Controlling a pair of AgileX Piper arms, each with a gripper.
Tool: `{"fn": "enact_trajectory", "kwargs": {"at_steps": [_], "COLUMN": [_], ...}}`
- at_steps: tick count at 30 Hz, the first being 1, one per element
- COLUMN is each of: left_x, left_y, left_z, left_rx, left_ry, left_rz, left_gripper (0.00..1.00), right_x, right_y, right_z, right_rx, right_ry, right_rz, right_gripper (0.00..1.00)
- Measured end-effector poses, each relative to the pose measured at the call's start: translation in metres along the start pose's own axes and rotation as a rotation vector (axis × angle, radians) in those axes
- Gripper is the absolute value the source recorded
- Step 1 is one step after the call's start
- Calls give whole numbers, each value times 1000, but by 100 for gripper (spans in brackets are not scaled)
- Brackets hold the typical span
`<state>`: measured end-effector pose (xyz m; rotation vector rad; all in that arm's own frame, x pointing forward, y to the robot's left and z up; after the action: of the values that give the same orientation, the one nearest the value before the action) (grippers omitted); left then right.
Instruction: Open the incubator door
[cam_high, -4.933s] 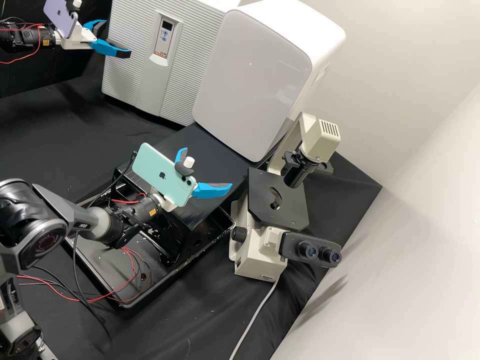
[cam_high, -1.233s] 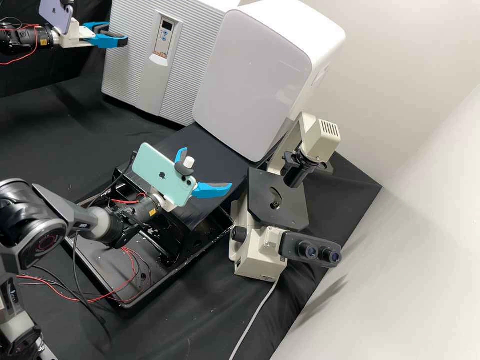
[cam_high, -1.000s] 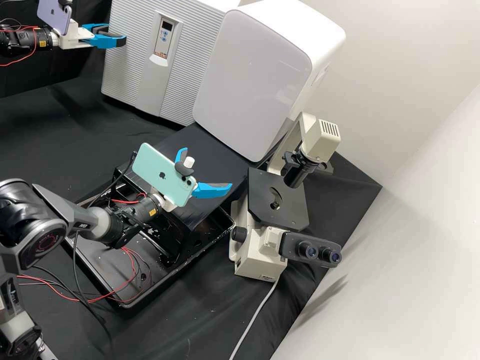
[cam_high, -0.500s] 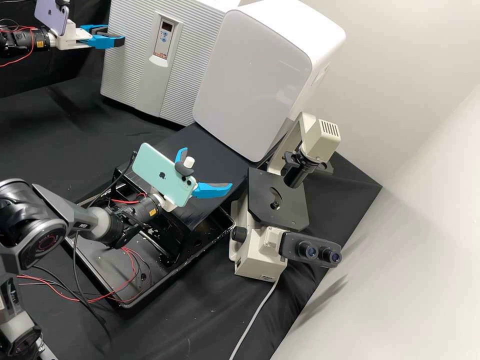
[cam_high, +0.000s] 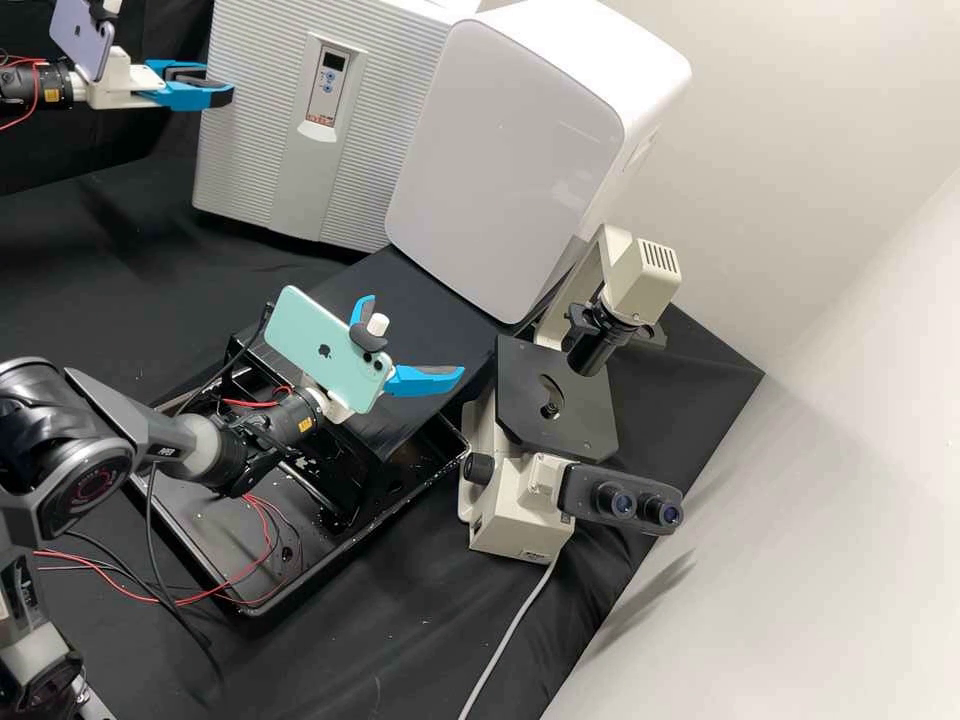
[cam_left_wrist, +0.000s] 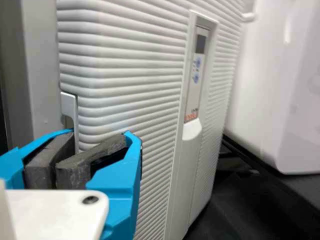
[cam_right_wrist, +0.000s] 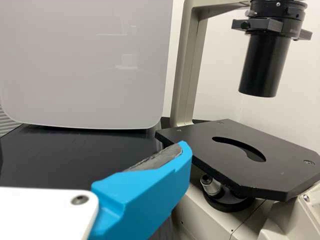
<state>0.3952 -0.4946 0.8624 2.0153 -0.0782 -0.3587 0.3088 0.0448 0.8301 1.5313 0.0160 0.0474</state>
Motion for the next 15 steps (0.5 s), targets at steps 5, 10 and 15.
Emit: {"fn": "enact_trajectory", "kwargs": {"at_steps": [5,10,15], "left_x": [-17,-34,-49], "left_y": [-8,-15,-18], "left_z": [21,41,63], "left_rx": [55,55,96], "left_ry": [-30,-86,-204], "left_rz": [-17,-27,-17], "left_gripper": [0,0,0], "right_x": [0,0,0], "right_y": [0,0,0], "right_z": [0,0,0], "right_rx": [0,0,0], "right_ry": [0,0,0], "right_rz": [0,0,0], "right_gripper": [100,100,100]}}
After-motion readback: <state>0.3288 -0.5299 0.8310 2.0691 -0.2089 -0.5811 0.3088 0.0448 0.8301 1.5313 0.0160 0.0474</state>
